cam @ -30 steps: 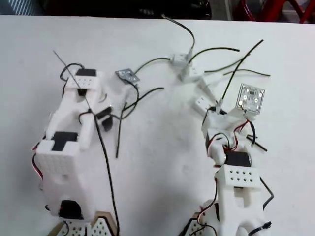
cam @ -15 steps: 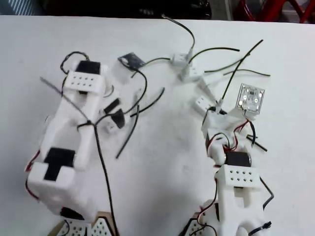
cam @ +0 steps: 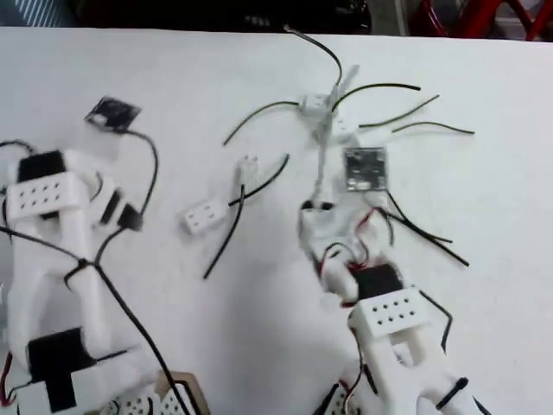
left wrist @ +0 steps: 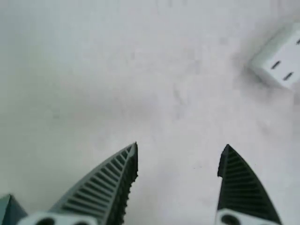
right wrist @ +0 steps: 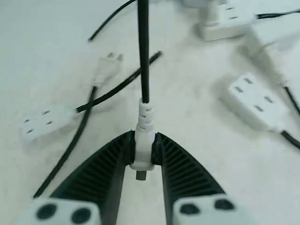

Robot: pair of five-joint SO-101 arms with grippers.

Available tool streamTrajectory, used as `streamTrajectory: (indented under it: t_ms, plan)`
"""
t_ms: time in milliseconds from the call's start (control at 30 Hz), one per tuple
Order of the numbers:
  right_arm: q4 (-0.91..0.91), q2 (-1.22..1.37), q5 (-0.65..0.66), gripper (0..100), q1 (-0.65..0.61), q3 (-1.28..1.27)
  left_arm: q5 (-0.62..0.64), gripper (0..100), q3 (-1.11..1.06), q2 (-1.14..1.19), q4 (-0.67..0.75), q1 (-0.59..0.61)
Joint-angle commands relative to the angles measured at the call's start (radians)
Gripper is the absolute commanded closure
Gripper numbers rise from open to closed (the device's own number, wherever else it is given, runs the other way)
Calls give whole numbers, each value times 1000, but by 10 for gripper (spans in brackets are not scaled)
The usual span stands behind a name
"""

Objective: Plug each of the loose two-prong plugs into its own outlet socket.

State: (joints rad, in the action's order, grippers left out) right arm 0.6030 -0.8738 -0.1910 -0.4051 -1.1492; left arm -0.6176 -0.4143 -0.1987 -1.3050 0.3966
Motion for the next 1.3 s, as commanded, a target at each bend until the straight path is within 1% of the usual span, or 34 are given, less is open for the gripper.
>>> streamTrajectory:
  t_ms: [0,67,200,333,467,567,667,733,833,933,1133,1267]
  plan:
    - [45,-16,0,978,-170,115,15,723,-213,-119,176,94]
    - [45,-15,0,981,-243,147,28,724,-301,-142,224,99]
    - [44,36,0,981,-344,226,109,724,-433,-168,334,99]
    - [44,229,0,981,-377,347,166,725,-489,-170,404,97]
    - [38,441,-5,981,-424,463,183,725,-494,-165,413,97]
    - [-45,556,-8,981,-447,502,183,725,-494,-163,413,97]
    - [-170,627,0,981,-440,497,183,725,-496,-163,413,97]
    - [-183,631,0,981,-429,486,183,725,-494,-163,419,97]
    - [-185,587,0,981,-429,459,201,725,-489,-170,476,91]
    - [-185,515,0,981,-430,420,295,722,-459,-171,516,39]
    - [-185,364,0,981,-432,327,480,722,-313,-171,520,-70]
    - [-185,308,2,981,-476,279,595,722,-222,-171,519,-137]
